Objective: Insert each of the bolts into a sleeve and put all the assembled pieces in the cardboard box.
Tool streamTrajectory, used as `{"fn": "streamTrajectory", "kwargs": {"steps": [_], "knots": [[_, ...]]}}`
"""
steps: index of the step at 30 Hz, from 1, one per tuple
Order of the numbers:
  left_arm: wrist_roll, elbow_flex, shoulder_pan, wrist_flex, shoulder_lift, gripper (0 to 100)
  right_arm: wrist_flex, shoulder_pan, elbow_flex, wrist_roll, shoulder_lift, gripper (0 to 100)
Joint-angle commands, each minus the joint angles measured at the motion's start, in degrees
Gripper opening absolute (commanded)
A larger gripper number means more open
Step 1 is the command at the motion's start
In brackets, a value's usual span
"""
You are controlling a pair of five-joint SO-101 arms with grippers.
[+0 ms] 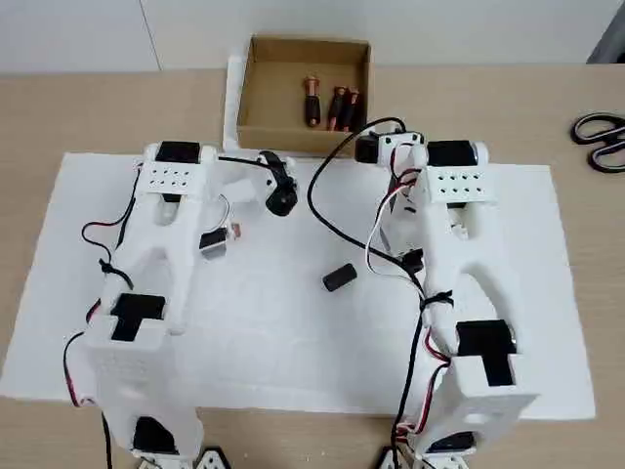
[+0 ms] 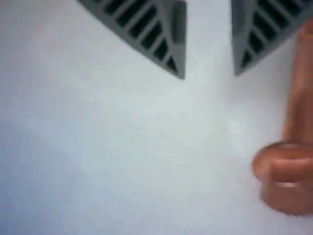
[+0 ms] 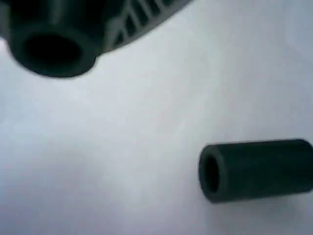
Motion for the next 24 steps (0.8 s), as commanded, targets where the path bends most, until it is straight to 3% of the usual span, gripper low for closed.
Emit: {"fn": "streamTrajectory", "kwargs": {"steps": [1, 8, 17, 24], "knots": [[0.5, -0.5, -0.6, -8.0, -3.9, 6, -0.1, 0.1, -0.2, -0.1, -3.0, 0.4], [0.5, -0.4, 0.3, -13.0, -3.8, 9, 0.0, 0.1, -0.1, -0.1, -3.1, 0.4], [-2.4, -0.6, 0.5, -7.2, -3.9, 12, -0.1, 0.1, -0.1, -0.1, -3.1, 0.4], [-3.1, -0.7, 0.5, -7.4, 0.1, 12, -0.1, 0.1, -0.1, -0.1, -3.1, 0.4]]}}
